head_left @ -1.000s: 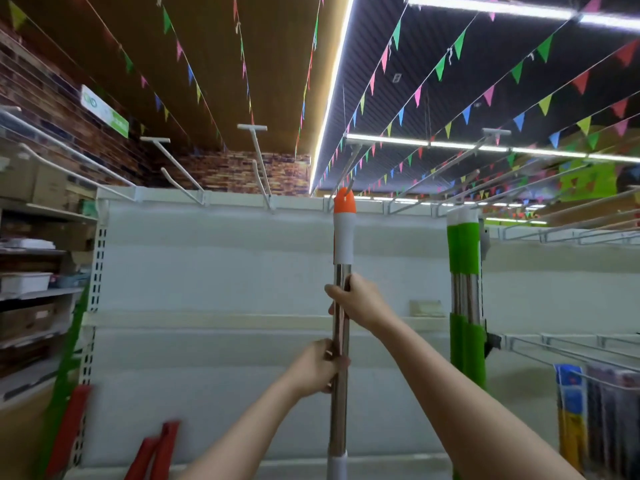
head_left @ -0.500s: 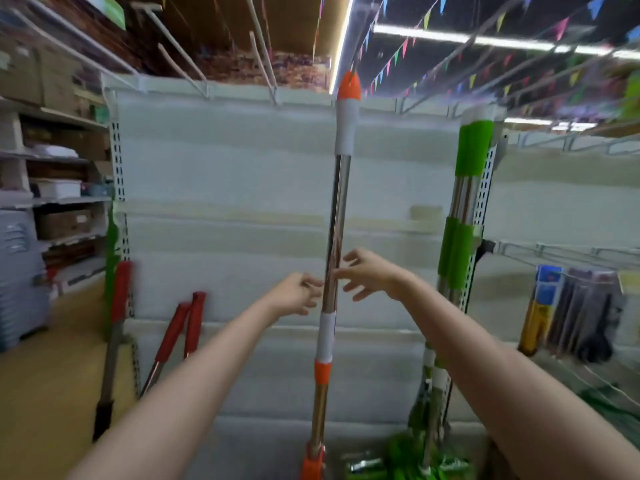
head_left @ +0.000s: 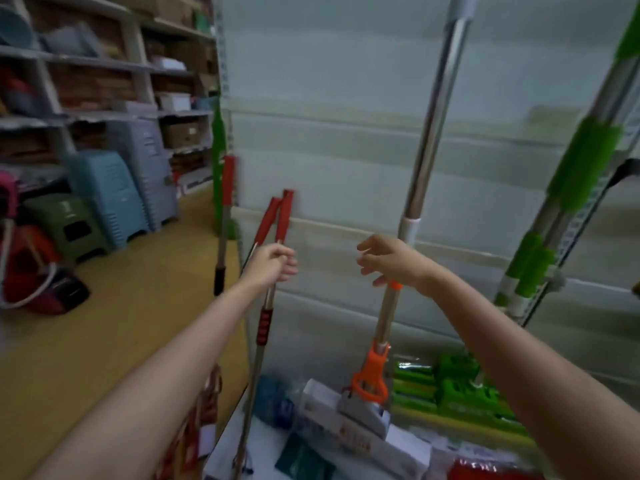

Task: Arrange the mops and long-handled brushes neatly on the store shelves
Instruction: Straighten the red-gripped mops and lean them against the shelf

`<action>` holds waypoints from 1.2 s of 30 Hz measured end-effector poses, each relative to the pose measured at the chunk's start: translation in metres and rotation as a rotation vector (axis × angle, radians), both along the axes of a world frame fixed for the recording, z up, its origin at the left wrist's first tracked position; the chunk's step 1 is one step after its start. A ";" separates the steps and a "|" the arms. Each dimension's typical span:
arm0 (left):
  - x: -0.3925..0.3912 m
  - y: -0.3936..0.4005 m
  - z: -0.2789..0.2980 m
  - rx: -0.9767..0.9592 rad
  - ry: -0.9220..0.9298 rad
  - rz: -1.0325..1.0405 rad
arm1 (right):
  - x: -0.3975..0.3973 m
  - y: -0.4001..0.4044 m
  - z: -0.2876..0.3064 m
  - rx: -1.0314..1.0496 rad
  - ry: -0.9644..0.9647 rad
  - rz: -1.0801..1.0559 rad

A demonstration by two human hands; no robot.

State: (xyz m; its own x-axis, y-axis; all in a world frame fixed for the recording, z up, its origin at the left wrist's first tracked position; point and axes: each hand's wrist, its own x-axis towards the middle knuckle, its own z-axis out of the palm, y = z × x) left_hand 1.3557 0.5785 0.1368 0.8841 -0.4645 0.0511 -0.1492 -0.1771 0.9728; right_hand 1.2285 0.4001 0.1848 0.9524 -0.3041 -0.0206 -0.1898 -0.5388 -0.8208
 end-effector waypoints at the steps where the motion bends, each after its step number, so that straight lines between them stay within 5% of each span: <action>1: 0.011 0.021 -0.012 0.012 0.064 0.080 | 0.005 0.005 -0.012 -0.001 0.024 0.022; 7: 0.059 0.094 -0.067 0.161 0.224 0.276 | 0.066 0.035 -0.079 0.031 0.165 0.089; 15: 0.144 0.091 -0.127 0.287 0.345 0.022 | 0.227 0.077 -0.167 0.237 0.275 -0.051; 21: 0.210 0.083 -0.145 0.251 0.365 -0.111 | 0.337 0.069 -0.212 0.437 0.172 -0.391; 24: 0.235 0.089 -0.148 0.246 0.354 -0.121 | 0.362 0.066 -0.221 0.545 0.148 -0.373; 30: 0.252 0.084 -0.161 0.350 0.349 -0.192 | 0.335 0.109 -0.218 0.326 0.129 -0.284; 36: 0.193 0.082 -0.189 0.675 0.240 -0.555 | 0.249 0.165 -0.205 0.022 0.097 -0.107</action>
